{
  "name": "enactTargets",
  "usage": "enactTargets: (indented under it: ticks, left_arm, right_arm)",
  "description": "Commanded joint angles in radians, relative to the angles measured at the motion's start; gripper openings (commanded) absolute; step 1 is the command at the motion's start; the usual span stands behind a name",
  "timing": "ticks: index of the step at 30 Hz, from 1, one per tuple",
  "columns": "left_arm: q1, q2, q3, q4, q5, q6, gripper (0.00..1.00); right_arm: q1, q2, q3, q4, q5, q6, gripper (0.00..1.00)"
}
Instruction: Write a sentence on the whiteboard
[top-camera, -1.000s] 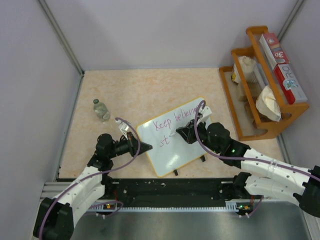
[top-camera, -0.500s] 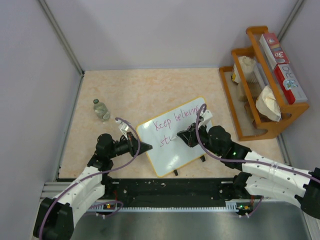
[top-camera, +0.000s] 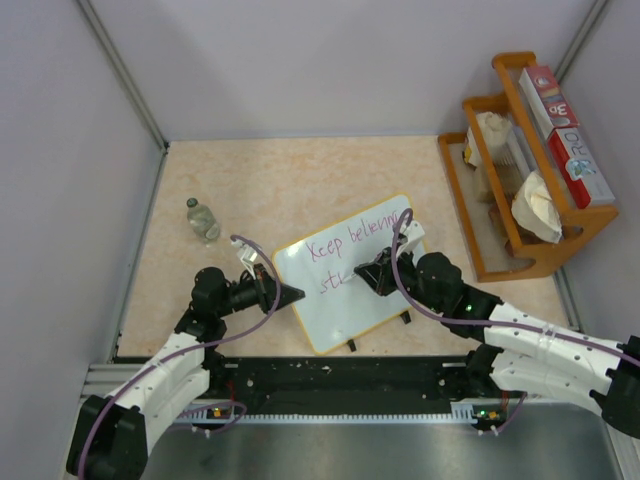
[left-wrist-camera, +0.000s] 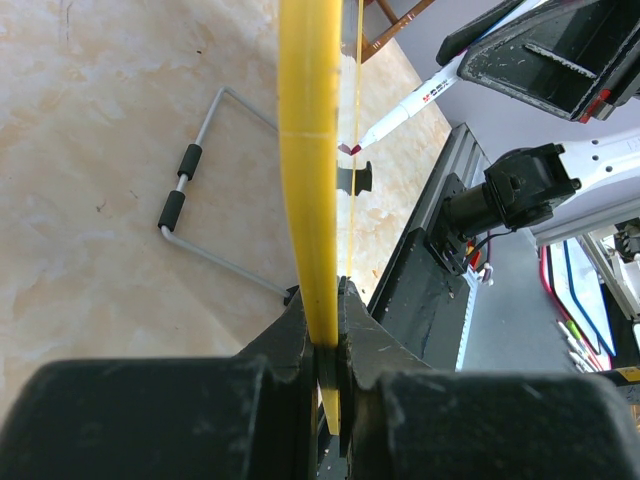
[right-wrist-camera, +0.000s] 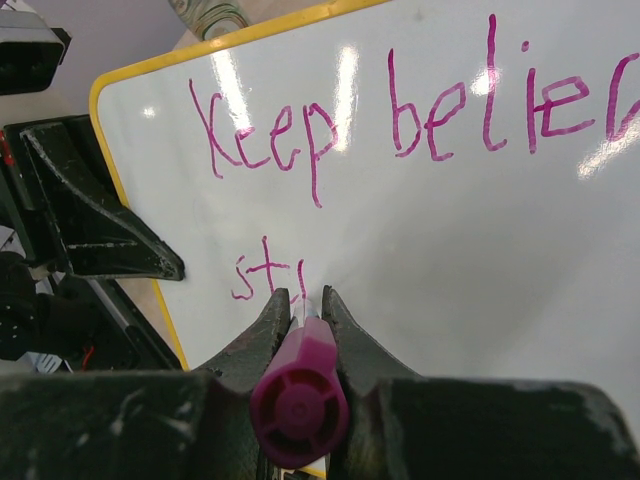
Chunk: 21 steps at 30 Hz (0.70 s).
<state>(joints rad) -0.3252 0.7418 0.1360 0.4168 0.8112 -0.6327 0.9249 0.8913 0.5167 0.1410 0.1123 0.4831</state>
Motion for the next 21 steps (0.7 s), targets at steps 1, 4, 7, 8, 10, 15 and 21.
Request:
enactTargets:
  ticks: [1,4,7,8,10,15,21]
  left_arm:
    - [-0.011,0.004,-0.033,-0.055,0.031,0.145,0.00]
    - [-0.011,0.004,-0.033,-0.055,0.031,0.145,0.00]
    - [-0.011,0.004,-0.035,-0.055,0.031,0.145,0.00]
    - [-0.009,0.004,-0.033,-0.055,0.031,0.145,0.00]
    - [-0.011,0.001,-0.035,-0.055,0.031,0.145,0.00]
    - [-0.011,-0.002,-0.035,-0.056,0.031,0.145,0.00]
    - [-0.011,-0.002,-0.035,-0.056,0.031,0.145,0.00]
  right_arm:
    - [-0.008,0.005,0.017,0.003,0.046,-0.014,0.00]
    - [-0.008,0.008,0.034,0.009,0.058,-0.017,0.00]
    - [-0.009,0.012,0.054,0.003,0.064,-0.020,0.00]
    - [-0.009,0.012,0.057,0.005,0.067,-0.021,0.00]
    - [-0.008,0.012,0.066,0.002,0.072,-0.021,0.00]
    - [-0.009,0.011,0.082,0.002,0.086,-0.028,0.00]
    - [-0.008,0.020,0.095,0.003,0.087,-0.032,0.00]
